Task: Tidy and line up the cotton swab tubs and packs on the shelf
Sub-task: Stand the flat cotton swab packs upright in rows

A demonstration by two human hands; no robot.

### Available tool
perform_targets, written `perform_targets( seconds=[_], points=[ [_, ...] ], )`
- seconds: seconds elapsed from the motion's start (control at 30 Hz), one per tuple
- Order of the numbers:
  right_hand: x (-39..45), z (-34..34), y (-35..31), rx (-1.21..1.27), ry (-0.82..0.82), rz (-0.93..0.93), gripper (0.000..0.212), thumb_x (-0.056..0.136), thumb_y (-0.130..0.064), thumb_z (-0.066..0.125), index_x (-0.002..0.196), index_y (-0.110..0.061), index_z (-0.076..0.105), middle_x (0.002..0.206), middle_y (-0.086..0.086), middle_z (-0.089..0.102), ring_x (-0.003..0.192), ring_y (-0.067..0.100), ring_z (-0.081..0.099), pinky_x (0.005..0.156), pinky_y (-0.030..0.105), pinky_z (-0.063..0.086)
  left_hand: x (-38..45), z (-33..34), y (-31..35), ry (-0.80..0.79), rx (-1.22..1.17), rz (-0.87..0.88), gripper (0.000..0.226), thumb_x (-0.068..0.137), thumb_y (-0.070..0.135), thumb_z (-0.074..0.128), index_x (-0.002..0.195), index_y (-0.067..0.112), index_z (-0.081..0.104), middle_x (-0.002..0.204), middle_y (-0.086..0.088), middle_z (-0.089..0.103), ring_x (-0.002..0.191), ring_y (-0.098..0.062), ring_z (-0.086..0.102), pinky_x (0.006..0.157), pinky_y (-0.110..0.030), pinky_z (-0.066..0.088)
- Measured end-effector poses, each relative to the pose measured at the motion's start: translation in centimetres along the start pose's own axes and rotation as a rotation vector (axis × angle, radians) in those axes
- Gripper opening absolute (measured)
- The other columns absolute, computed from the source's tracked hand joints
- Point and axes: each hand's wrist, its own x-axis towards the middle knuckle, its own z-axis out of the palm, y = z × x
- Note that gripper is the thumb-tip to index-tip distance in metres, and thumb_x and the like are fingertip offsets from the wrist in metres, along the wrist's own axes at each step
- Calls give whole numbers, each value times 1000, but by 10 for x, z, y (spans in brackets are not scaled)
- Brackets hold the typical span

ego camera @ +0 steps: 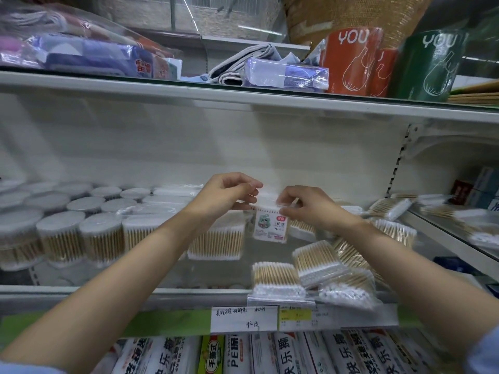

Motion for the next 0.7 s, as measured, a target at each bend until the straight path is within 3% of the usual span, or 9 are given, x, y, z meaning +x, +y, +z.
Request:
perform_targets(
  seconds=[0.13, 0.3, 0.5, 0.7],
  points=[
    [8, 9, -4, -87, 18, -42, 12, 88, -23, 62, 100, -21, 60, 102, -2, 56, 85, 13, 52, 75, 27, 45, -1, -3, -4, -5, 38, -9, 18, 94, 10, 52, 92, 11, 70, 87, -6, 66, 81, -16, 64, 70, -22, 55],
    [13, 25, -4, -189, -16, -34, 8, 91, -27, 57, 95, -21, 53, 101, -1, 43, 90, 21, 52, 73, 29, 37, -4, -2, -7, -14, 78, -13, 16, 93, 13, 55, 91, 11, 70, 84, -2, 68, 77, -10, 64, 68, -20, 52],
    [12, 15, -4, -182, -26, 15, 29, 86, -37, 62, 112, -27, 53, 105, -3, 41, 92, 18, 51, 77, 28, 38, -6, 2, -3, -51, 158, -1, 14, 91, 10, 57, 89, 10, 70, 82, -3, 68, 74, -9, 64, 71, -18, 54],
    [-5, 4, 2, -57, 82, -2, 38, 87, -37, 61, 122, -27, 49, 107, -3, 42, 82, 13, 52, 78, 27, 42, -19, 13, 7, -296, 256, 6, 10, 89, 12, 61, 86, 7, 68, 83, -11, 68, 74, -13, 63, 69, -17, 53]
  ],
)
